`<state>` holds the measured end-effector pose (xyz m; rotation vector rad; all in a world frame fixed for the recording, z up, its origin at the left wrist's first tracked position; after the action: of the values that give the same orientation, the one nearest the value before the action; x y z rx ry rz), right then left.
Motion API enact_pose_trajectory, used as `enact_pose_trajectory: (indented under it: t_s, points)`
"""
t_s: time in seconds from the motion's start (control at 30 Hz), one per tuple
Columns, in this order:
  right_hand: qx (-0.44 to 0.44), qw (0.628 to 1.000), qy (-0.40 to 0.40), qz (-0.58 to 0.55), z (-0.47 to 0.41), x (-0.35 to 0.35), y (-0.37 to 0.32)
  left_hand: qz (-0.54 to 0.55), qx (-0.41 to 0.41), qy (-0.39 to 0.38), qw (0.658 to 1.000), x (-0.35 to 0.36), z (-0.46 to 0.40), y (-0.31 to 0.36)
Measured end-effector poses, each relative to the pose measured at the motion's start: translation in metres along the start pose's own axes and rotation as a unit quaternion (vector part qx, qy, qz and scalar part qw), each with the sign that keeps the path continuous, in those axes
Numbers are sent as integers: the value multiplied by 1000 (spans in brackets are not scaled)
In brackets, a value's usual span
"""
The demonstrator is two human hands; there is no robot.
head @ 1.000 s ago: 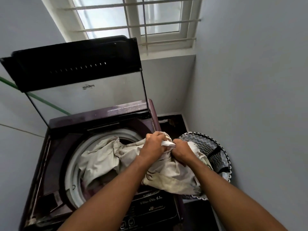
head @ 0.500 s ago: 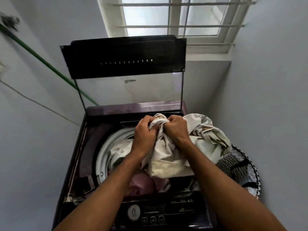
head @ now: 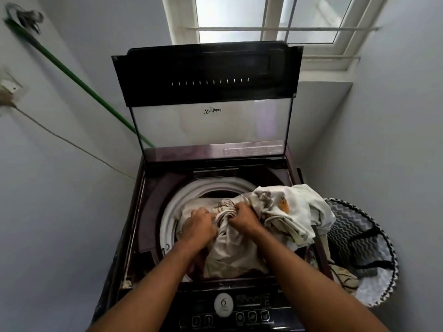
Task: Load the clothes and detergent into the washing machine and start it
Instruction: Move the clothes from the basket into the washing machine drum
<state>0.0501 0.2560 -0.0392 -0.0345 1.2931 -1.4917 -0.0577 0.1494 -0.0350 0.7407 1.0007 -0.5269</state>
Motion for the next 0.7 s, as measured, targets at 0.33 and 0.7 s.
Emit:
enact_pose_trajectory:
  t_s: [0.33, 0.7]
  points:
    - [-128, 976, 170, 37, 27, -79, -28, 262, 161, 134, 942, -19, 3, 91]
    - [231, 964, 130, 13, 24, -173, 121, 197, 192, -33, 961, 12, -10, 214]
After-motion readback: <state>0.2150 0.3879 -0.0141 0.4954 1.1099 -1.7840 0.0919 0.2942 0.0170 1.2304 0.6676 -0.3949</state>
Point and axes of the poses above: each hand's wrist, its own z-axis away from the middle knuckle, its own x-axis out of the palm, y = z × x, the point moved 4 cm from there along -z, towards the middle knuckle, and after that the axes turned 4 degrees about -x, right-handed, at the moved point
